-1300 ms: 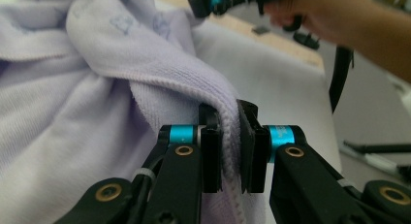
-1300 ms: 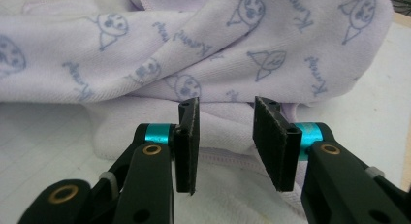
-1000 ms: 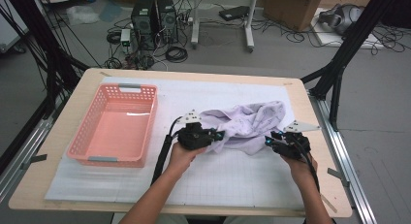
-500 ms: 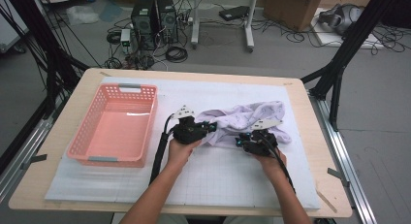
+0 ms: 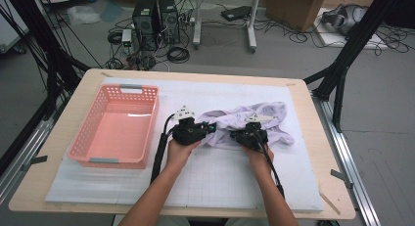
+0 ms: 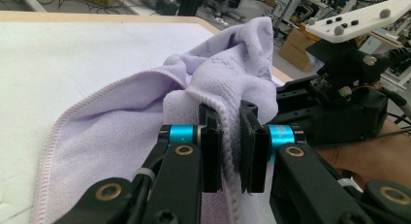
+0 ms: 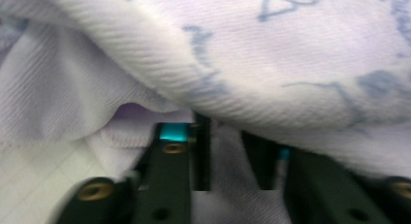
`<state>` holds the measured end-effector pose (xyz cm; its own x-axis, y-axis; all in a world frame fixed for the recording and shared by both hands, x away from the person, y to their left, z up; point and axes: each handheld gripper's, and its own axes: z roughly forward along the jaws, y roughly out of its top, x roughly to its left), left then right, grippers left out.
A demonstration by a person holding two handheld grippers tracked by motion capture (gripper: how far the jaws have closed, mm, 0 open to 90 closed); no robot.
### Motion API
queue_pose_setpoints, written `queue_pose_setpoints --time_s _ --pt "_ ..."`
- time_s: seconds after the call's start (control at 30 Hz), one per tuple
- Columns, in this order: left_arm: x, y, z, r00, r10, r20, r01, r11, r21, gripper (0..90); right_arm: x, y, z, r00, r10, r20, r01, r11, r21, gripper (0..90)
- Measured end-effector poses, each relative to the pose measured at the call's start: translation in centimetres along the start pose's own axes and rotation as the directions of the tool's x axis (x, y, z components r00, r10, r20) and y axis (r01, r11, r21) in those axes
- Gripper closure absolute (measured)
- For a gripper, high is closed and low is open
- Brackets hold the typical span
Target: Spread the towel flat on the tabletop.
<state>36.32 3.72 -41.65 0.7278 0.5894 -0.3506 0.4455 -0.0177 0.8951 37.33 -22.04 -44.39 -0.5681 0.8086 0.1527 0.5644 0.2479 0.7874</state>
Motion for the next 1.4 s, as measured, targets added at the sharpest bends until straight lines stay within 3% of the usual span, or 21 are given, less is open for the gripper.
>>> queue_pose_setpoints --time_s 0.17,0.33,0.43,0.57,0.7,0.77,0.87,0.97,1.03,1.07,1.13,1.17,1.27,1.3,1.4 --pt "0.4 0.2 -0.9 1.0000 0.000 -0.004 0.000 1.0000 -0.005 79.8 0.1 0.1 -1.5 0.9977 -0.033 -0.060 0.031 0.999 -0.030 88.4" --pt "0.6 0.1 -1.8 0.9999 0.007 -0.009 -0.007 0.9999 0.010 79.4 0.0 -0.3 -5.3 0.9927 -0.087 -0.085 0.084 0.996 -0.035 88.5" --pt "0.4 -0.3 -2.1 0.9998 0.015 -0.016 -0.014 0.9994 0.033 79.8 -0.9 -1.1 -7.8 0.9935 -0.082 -0.079 0.081 0.997 -0.015 88.5" --pt "0.4 -0.9 -2.6 0.9997 0.012 -0.020 -0.011 0.9986 0.052 79.9 -3.0 -2.6 -11.0 0.9985 -0.036 -0.041 0.036 0.999 0.005 88.5" --pt "0.6 -1.3 -3.1 0.9997 0.001 -0.025 0.000 0.9987 0.051 81.1 -4.6 -3.6 -14.4 0.9988 -0.024 0.042 0.024 1.000 0.004 88.5" --pt "0.5 -1.4 -3.5 0.9998 -0.006 -0.019 0.007 0.9985 0.054 80.9 -5.3 -3.8 -16.0 0.9943 -0.031 0.102 0.029 0.999 0.018 88.5" --pt "0.3 -1.6 -4.0 0.9995 0.010 -0.029 -0.008 0.9984 0.056 80.6 -6.2 -4.3 -18.1 0.9880 -0.014 0.154 0.009 1.000 0.030 88.5" --pt "0.2 -1.8 -4.1 0.9974 0.037 -0.062 -0.033 0.9969 0.071 77.9 -6.4 -4.5 -19.5 0.9653 -0.042 0.258 0.019 0.996 0.091 88.4" --pt "0.2 -2.0 -4.2 0.9965 0.030 -0.078 -0.024 0.9964 0.081 69.7 -6.7 -4.8 -19.8 0.9617 -0.029 0.272 -0.014 0.988 0.153 88.3" --pt "0.2 -2.0 -4.1 0.9959 0.021 -0.088 -0.014 0.9963 0.084 62.3 -6.7 -4.9 -19.8 0.9641 -0.028 0.264 -0.013 0.988 0.153 87.2" --pt "0.1 -2.0 -4.1 0.9934 0.032 -0.110 -0.021 0.9953 0.095 48.6 -6.5 -5.1 -19.7 0.9756 -0.047 0.214 0.026 0.995 0.098 80.8" --pt "0.1 -2.0 -4.1 0.9930 0.035 -0.113 -0.024 0.9953 0.094 45.7 -6.4 -5.2 -19.5 0.9759 -0.051 0.212 0.037 0.997 0.069 74.1" --pt "0.0 -1.9 -4.0 0.9941 0.030 -0.105 -0.022 0.9967 0.078 41.9 -6.1 -4.8 -19.1 0.9676 -0.047 0.248 0.046 0.999 0.013 63.4" --pt "0.0 -1.8 -3.9 0.9944 0.036 -0.100 -0.027 0.9958 0.087 42.0 -5.8 -4.5 -18.9 0.9606 -0.065 0.270 0.066 0.998 0.005 58.7" --pt "-0.3 -1.8 -2.5 0.9944 0.067 -0.082 -0.054 0.9874 0.149 41.9 -5.0 -3.7 -18.5 0.9216 -0.082 0.379 0.114 0.991 -0.063 51.9"
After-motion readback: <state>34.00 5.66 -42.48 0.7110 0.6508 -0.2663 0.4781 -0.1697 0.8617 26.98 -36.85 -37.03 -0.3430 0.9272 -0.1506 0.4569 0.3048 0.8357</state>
